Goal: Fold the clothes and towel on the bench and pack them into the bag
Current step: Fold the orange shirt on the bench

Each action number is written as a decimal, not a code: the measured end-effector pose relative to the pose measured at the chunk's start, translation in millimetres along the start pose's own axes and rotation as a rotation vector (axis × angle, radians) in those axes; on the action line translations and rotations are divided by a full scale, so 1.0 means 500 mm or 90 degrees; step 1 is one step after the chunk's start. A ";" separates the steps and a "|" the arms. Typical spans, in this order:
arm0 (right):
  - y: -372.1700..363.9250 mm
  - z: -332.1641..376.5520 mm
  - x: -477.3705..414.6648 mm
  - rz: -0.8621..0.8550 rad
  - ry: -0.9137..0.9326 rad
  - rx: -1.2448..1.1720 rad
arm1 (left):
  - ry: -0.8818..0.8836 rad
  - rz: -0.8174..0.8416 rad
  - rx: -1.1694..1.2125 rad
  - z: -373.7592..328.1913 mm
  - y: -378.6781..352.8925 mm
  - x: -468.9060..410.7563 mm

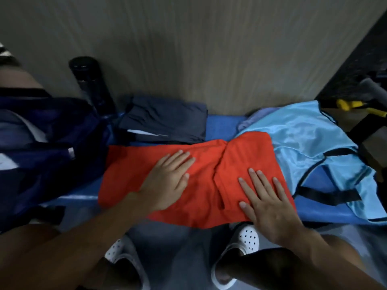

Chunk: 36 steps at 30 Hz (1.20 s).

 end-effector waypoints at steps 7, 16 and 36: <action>0.005 -0.003 0.009 0.086 -0.004 0.044 | 0.091 0.197 -0.077 0.063 -0.007 0.067; 0.158 0.214 -0.192 0.004 0.182 -0.104 | 0.417 -0.250 0.057 0.152 0.085 0.283; 0.124 0.602 -0.483 0.070 0.271 -0.281 | 0.738 -0.265 0.791 0.189 -0.043 0.394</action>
Point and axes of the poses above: each hand's wrist, its own x-axis away from the middle knuckle, its own y-axis out of the back of the hand, z = x × y, the point moved 4 cm from there along -x, towards the middle knuckle
